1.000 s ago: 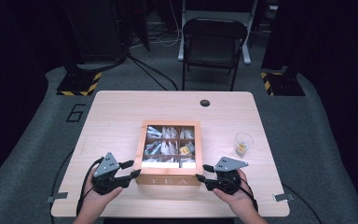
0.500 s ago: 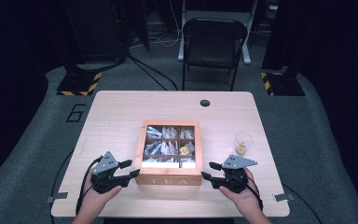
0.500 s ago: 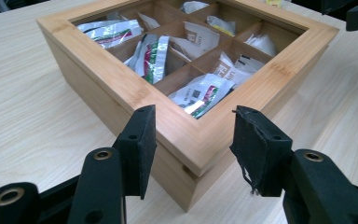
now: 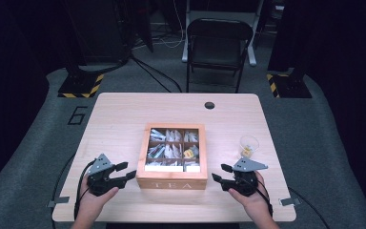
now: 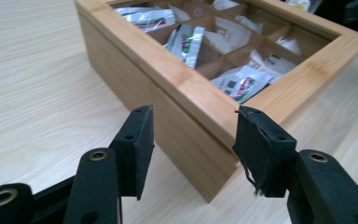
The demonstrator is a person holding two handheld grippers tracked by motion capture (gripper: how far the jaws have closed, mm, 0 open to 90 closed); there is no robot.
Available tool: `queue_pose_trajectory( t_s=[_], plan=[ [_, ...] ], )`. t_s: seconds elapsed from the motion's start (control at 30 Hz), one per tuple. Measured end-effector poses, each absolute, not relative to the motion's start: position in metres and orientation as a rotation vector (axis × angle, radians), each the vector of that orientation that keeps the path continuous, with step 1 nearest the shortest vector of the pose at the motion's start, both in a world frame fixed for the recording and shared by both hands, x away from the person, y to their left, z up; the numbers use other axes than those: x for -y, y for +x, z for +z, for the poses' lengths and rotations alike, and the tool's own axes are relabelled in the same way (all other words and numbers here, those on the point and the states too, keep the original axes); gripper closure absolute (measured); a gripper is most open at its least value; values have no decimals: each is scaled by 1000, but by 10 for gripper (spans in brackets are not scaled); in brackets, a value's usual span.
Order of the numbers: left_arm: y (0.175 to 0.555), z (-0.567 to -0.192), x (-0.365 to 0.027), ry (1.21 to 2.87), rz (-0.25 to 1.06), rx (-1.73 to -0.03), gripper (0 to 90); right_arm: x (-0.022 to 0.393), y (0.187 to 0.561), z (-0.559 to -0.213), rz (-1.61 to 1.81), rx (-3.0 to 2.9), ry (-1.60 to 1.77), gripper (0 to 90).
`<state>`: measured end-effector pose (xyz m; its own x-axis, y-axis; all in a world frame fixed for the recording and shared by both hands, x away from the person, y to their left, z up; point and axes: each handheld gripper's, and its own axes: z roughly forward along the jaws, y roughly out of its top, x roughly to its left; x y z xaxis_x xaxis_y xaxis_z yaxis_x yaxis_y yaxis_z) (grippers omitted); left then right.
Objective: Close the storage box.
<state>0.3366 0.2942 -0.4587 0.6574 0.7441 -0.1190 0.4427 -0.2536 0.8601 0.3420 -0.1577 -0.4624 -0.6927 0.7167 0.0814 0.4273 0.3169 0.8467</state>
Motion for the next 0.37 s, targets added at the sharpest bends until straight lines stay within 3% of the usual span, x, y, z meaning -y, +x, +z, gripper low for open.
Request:
queue_pose_trajectory(
  t_s=[0.37],
  plan=[
    [339,-470,-297,1934,393,-949,457,157,340,-471,1272,-2291,995,441]
  ],
)
